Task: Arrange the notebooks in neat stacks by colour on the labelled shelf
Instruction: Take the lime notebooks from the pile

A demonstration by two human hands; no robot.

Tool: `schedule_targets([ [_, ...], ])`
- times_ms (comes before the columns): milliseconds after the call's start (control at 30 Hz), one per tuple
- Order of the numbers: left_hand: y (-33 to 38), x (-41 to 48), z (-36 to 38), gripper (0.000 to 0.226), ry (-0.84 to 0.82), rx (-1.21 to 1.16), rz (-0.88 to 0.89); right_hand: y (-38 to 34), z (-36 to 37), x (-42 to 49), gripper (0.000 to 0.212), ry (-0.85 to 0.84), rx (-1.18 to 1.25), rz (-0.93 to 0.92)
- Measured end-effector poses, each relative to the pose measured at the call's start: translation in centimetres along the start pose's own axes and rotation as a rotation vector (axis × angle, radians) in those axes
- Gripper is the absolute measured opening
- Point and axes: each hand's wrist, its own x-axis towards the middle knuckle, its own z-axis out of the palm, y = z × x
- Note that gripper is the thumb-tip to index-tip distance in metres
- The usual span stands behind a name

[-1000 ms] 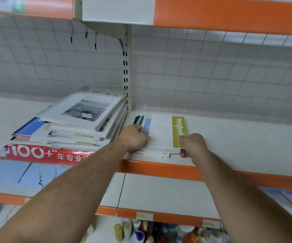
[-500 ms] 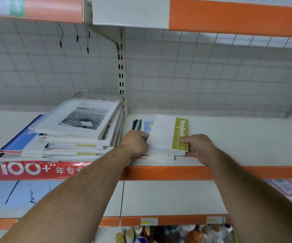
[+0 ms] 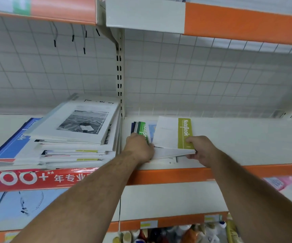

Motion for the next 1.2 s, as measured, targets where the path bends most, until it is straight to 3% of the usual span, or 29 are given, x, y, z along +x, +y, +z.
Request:
schedule_targets([
  [267, 0.0, 0.3, -0.7, 0.026, -0.085, -0.039, -0.026, -0.2, 0.0, 0.3, 0.008, 0.050, -0.038, 0.027],
  [400, 0.0, 0.4, -0.6, 0.007, -0.071, -0.020, -0.015, -0.2, 0.1, 0.3, 0.009, 0.038, -0.085, 0.023],
  [767, -0.8, 1.5, -0.1, 0.040, -0.028, -0.048, 0.027, -0.7, 1.0, -1.7, 0.027, -0.045, -0.321, -0.020],
  [900, -0.7, 1.4, -0.3, 0.038, -0.026, -0.036, -0.010, -1.0, 1.5, -2.2, 0.028, 0.026, -0.288, 0.020],
  [1033, -0.3, 1.0, -0.3, 0.038, -0.011, -0.005, -0.002, -1.5, 1.3, -3.2, 0.012, 0.061, -0.257, 0.082],
  [1200, 0.6, 0.6, -0.9, 0.035, -0.070, 0.075, 0.004, -2.4, 1.1, -5.7, 0.013, 0.121, -0.229, -0.013],
])
